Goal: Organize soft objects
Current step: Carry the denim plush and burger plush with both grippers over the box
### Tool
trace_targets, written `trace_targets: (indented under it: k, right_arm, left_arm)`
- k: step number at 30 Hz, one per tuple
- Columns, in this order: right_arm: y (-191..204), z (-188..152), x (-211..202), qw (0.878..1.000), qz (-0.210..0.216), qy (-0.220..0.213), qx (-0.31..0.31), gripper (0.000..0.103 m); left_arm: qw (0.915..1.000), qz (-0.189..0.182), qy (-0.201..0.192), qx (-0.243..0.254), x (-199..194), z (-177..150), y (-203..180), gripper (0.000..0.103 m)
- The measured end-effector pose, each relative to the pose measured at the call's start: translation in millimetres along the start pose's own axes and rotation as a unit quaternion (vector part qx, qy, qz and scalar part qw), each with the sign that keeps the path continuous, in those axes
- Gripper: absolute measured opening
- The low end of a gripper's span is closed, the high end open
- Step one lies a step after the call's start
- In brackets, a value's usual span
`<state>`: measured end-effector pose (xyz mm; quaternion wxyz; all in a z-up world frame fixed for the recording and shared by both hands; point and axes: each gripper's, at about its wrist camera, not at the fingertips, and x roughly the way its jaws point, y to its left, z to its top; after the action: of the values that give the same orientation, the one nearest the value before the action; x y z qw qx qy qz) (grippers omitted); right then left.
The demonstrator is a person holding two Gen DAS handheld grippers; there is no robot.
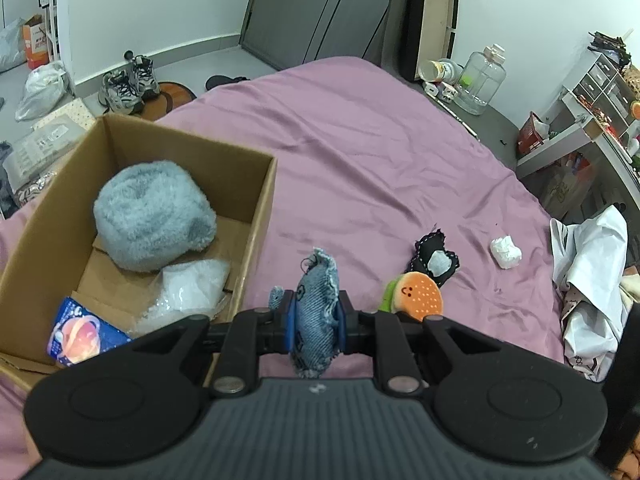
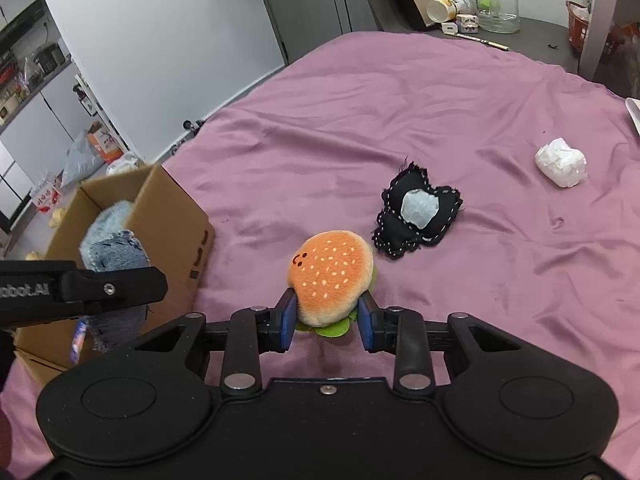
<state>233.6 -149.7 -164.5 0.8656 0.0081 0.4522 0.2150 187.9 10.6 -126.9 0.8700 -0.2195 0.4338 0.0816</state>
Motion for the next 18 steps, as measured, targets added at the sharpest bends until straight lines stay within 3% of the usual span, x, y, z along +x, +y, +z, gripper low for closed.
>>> trace_targets:
  k: [18]
  right_arm:
    - [7.8, 12.3, -60.5, 0.998, 0.053, -0.036, 0.004, 0.031]
  left_arm:
    - [0.9998, 0.002, -0.018, 0.012, -40.1, 12.1, 0.9, 0.018]
